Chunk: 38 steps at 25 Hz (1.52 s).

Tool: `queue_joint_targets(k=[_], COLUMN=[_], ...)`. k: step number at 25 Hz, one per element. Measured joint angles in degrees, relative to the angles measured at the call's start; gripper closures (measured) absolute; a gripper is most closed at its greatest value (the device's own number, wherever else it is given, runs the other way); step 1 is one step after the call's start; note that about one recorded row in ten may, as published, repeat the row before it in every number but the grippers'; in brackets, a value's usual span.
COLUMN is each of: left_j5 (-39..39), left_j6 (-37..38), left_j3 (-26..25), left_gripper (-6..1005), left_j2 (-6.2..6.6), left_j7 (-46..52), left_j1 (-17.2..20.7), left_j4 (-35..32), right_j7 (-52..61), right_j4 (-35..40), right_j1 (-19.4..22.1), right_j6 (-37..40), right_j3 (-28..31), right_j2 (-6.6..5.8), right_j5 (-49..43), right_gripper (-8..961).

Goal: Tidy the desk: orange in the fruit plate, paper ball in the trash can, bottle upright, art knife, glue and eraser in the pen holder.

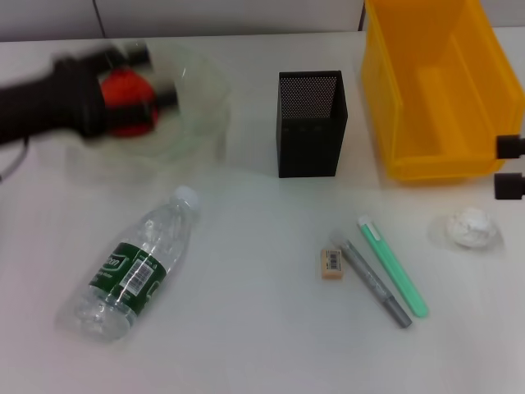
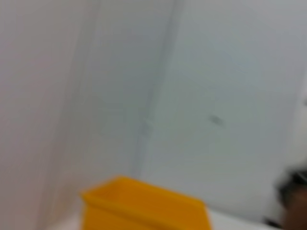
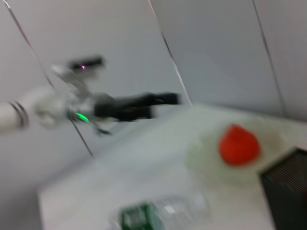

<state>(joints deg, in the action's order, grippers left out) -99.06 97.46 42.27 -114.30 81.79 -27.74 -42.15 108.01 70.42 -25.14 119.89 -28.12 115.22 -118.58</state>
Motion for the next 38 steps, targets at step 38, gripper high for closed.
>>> queue_joint_targets(k=[38], left_j5=[-11.6], left_j6=[-0.7], left_j3=[2.4], left_gripper=[163], left_j2=[-1.94], left_j7=[2.8], left_j1=[1.1], left_j4=[-0.7], right_j7=[32.7], right_j4=[23.5], right_j1=[-8.1], right_j6=[-22.5], right_j3=[-41.2], right_j2=[4.17], right_j5=[-41.2], right_gripper=[457])
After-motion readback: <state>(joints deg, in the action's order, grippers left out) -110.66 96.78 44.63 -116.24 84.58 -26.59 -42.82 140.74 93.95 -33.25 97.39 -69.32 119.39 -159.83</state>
